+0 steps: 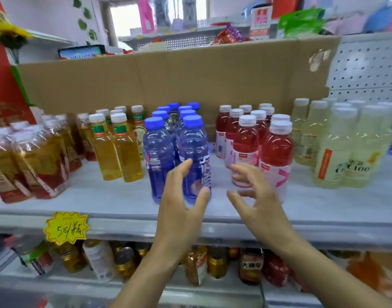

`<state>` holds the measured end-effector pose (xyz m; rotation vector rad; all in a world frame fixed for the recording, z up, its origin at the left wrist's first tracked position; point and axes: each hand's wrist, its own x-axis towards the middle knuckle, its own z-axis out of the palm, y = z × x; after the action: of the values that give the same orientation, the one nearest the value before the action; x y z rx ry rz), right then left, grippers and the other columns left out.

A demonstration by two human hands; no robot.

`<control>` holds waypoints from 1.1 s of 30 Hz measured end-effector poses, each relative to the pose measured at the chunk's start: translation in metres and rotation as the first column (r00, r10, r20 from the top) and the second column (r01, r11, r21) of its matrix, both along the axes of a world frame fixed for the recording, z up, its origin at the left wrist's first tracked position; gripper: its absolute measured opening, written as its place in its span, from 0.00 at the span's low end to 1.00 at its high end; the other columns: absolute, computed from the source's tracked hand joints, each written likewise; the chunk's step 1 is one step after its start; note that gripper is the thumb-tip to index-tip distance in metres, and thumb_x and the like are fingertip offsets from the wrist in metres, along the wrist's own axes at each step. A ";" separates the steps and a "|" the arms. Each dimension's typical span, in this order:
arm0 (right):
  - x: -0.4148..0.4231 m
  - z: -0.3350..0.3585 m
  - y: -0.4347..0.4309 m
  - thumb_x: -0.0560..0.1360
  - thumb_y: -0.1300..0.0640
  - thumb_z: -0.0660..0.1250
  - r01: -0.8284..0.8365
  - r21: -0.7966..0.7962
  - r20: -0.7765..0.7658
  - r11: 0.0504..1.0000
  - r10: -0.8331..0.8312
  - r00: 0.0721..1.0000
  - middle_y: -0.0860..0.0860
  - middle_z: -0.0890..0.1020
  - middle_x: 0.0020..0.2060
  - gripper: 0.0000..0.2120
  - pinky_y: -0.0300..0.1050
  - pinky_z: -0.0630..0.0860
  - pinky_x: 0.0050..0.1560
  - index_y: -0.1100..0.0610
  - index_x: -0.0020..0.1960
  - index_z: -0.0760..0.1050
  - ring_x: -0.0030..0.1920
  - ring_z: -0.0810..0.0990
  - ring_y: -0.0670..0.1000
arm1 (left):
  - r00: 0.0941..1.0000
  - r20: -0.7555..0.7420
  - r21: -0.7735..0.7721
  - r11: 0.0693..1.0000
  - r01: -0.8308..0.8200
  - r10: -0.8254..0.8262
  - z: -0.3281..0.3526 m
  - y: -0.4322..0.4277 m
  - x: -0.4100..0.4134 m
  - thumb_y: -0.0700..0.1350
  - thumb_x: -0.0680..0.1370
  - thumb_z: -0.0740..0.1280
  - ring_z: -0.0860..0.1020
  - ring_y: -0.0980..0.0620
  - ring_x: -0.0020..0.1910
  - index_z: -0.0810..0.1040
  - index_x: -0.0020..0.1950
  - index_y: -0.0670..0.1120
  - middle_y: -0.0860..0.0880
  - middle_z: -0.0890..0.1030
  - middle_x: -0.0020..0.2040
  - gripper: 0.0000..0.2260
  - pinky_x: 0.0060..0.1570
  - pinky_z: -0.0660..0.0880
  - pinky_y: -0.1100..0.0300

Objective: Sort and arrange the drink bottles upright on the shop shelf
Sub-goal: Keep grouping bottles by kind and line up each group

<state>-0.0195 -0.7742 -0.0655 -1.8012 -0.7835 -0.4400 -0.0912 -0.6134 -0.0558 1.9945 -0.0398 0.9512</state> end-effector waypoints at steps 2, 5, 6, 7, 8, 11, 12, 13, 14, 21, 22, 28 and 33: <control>-0.002 0.002 -0.029 0.76 0.63 0.71 0.034 0.026 0.047 0.999 -0.036 0.998 0.41 0.78 0.56 0.15 0.35 0.77 0.47 0.52 0.60 0.77 0.54 0.79 0.42 | 0.994 -0.027 0.018 0.994 0.104 -0.103 0.004 -0.029 0.004 0.45 0.79 0.70 0.73 0.64 0.64 0.73 0.67 0.58 0.65 0.76 0.62 0.19 0.62 0.73 0.65; 0.002 0.005 -0.086 0.78 0.56 0.69 0.109 0.052 0.060 0.993 -0.112 0.992 0.38 0.80 0.48 0.05 0.39 0.78 0.42 0.50 0.53 0.80 0.46 0.82 0.43 | 0.976 -0.018 0.050 0.974 0.220 -0.219 0.013 -0.076 0.012 0.44 0.79 0.70 0.78 0.62 0.57 0.76 0.59 0.59 0.65 0.80 0.55 0.12 0.54 0.75 0.67; 0.006 0.006 -0.108 0.78 0.54 0.68 0.145 0.063 0.041 0.987 -0.148 0.988 0.38 0.81 0.46 0.03 0.44 0.79 0.41 0.49 0.51 0.80 0.44 0.83 0.45 | 0.966 -0.009 0.055 0.965 0.257 -0.257 0.015 -0.094 0.017 0.44 0.79 0.70 0.80 0.62 0.54 0.77 0.57 0.59 0.64 0.81 0.52 0.11 0.51 0.76 0.69; 0.011 0.008 -0.130 0.78 0.53 0.67 0.183 0.077 0.018 0.980 -0.185 0.983 0.39 0.81 0.44 0.03 0.48 0.79 0.40 0.48 0.50 0.79 0.42 0.83 0.46 | 0.955 -0.003 0.058 0.954 0.295 -0.295 0.018 -0.113 0.021 0.45 0.79 0.69 0.80 0.61 0.51 0.78 0.56 0.59 0.63 0.82 0.50 0.09 0.48 0.75 0.70; 0.018 0.009 -0.153 0.78 0.54 0.67 0.219 0.091 0.003 0.971 -0.220 0.975 0.40 0.82 0.41 0.03 0.52 0.79 0.39 0.48 0.49 0.79 0.40 0.83 0.47 | 0.943 -0.004 0.058 0.941 0.333 -0.333 0.021 -0.135 0.027 0.46 0.78 0.68 0.81 0.60 0.49 0.79 0.54 0.59 0.62 0.82 0.48 0.08 0.46 0.75 0.71; 0.046 0.018 -0.223 0.78 0.52 0.66 0.290 0.114 -0.001 0.950 -0.291 0.957 0.43 0.82 0.37 0.03 0.56 0.80 0.36 0.49 0.49 0.79 0.38 0.84 0.48 | 0.893 -0.011 0.078 0.889 0.450 -0.451 0.028 -0.207 0.050 0.47 0.77 0.68 0.82 0.59 0.47 0.78 0.52 0.62 0.60 0.83 0.46 0.09 0.44 0.74 0.72; 0.058 0.021 -0.246 0.78 0.52 0.66 0.299 0.117 -0.003 0.947 -0.301 0.954 0.44 0.82 0.37 0.03 0.57 0.80 0.36 0.48 0.50 0.79 0.38 0.84 0.49 | 0.878 -0.015 0.098 0.873 0.478 -0.479 0.030 -0.232 0.060 0.47 0.77 0.68 0.81 0.60 0.47 0.78 0.52 0.62 0.60 0.83 0.47 0.10 0.45 0.74 0.71; 0.071 0.024 -0.269 0.78 0.53 0.67 0.309 0.117 -0.007 0.944 -0.310 0.951 0.44 0.82 0.37 0.03 0.57 0.81 0.37 0.48 0.50 0.79 0.38 0.83 0.49 | 0.868 -0.018 0.121 0.860 0.495 -0.497 0.030 -0.256 0.072 0.46 0.77 0.68 0.81 0.61 0.49 0.78 0.52 0.62 0.61 0.83 0.48 0.10 0.46 0.74 0.71; 0.087 0.027 -0.293 0.78 0.55 0.68 0.325 0.111 -0.013 0.939 -0.326 0.945 0.44 0.82 0.38 0.03 0.57 0.81 0.37 0.48 0.50 0.79 0.38 0.83 0.49 | 0.863 -0.020 0.142 0.853 0.502 -0.505 0.031 -0.278 0.085 0.46 0.77 0.68 0.80 0.61 0.50 0.79 0.53 0.61 0.61 0.83 0.49 0.09 0.49 0.74 0.70; 0.237 0.038 -0.420 0.75 0.57 0.73 0.424 -0.043 -0.223 0.905 -0.422 0.879 0.50 0.76 0.58 0.21 0.59 0.80 0.53 0.54 0.65 0.70 0.47 0.79 0.48 | 0.941 -0.043 0.371 0.869 0.328 -0.337 0.045 -0.381 0.182 0.48 0.78 0.69 0.73 0.57 0.63 0.78 0.64 0.50 0.54 0.79 0.61 0.14 0.64 0.69 0.62; 0.259 0.039 -0.428 0.74 0.56 0.73 0.424 -0.054 -0.275 0.904 -0.422 0.864 0.51 0.74 0.61 0.25 0.57 0.79 0.54 0.55 0.67 0.67 0.47 0.79 0.47 | 0.957 -0.064 0.445 0.850 0.282 -0.284 0.045 -0.389 0.195 0.47 0.78 0.69 0.72 0.54 0.65 0.77 0.66 0.48 0.52 0.77 0.63 0.16 0.67 0.67 0.58; 0.373 0.039 -0.455 0.70 0.53 0.78 0.457 -0.072 -0.397 0.887 -0.445 0.802 0.58 0.64 0.72 0.45 0.51 0.69 0.62 0.59 0.77 0.54 0.67 0.71 0.59 | 0.979 0.150 0.754 0.624 -0.203 0.136 0.038 -0.386 0.230 0.49 0.72 0.75 0.61 0.43 0.76 0.75 0.69 0.46 0.44 0.70 0.74 0.27 0.74 0.54 0.34; 0.424 0.039 -0.446 0.68 0.51 0.79 0.419 0.005 -0.477 0.908 -0.366 0.799 0.58 0.76 0.62 0.39 0.53 0.75 0.55 0.60 0.70 0.62 0.55 0.77 0.57 | 0.876 0.240 0.716 0.533 -0.450 0.418 0.055 -0.355 0.237 0.59 0.68 0.73 0.56 0.38 0.78 0.64 0.76 0.48 0.43 0.61 0.78 0.41 0.74 0.51 0.31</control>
<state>0.4048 -1.2199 -0.0266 -1.8604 -0.0376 -0.2850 0.1459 -0.9680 -0.0009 2.8591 0.0562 1.4713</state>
